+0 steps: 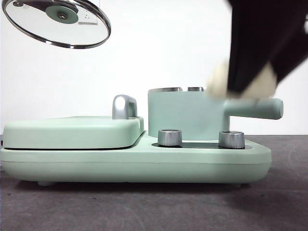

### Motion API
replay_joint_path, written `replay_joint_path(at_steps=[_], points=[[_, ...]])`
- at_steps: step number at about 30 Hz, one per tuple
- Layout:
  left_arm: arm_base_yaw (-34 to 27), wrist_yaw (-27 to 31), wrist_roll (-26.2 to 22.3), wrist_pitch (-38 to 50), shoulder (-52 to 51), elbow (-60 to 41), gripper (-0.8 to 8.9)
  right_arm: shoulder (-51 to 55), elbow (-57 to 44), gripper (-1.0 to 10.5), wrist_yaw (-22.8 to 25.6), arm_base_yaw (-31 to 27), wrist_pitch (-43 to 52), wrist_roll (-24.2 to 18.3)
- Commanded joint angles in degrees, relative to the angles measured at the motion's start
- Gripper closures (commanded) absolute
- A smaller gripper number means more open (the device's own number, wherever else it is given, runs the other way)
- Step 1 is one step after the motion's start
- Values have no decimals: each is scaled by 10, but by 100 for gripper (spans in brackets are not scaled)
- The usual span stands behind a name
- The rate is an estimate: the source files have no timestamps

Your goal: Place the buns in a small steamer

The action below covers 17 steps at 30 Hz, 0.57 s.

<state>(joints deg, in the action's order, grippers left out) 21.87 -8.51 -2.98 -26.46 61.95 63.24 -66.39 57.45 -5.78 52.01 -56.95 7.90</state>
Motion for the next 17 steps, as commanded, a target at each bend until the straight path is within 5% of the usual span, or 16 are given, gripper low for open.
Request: replay_joint_path(at_steps=[1, 6, 17], points=[[2, 0, -5, 16, 7, 8, 803, -10, 79, 694, 3, -21, -70, 41], [2, 0, -5, 17, 9, 8, 803, -42, 181, 694, 2, -68, -106, 29], [2, 0, -5, 17, 9, 8, 803, -228, 385, 694, 2, -177, -122, -67]])
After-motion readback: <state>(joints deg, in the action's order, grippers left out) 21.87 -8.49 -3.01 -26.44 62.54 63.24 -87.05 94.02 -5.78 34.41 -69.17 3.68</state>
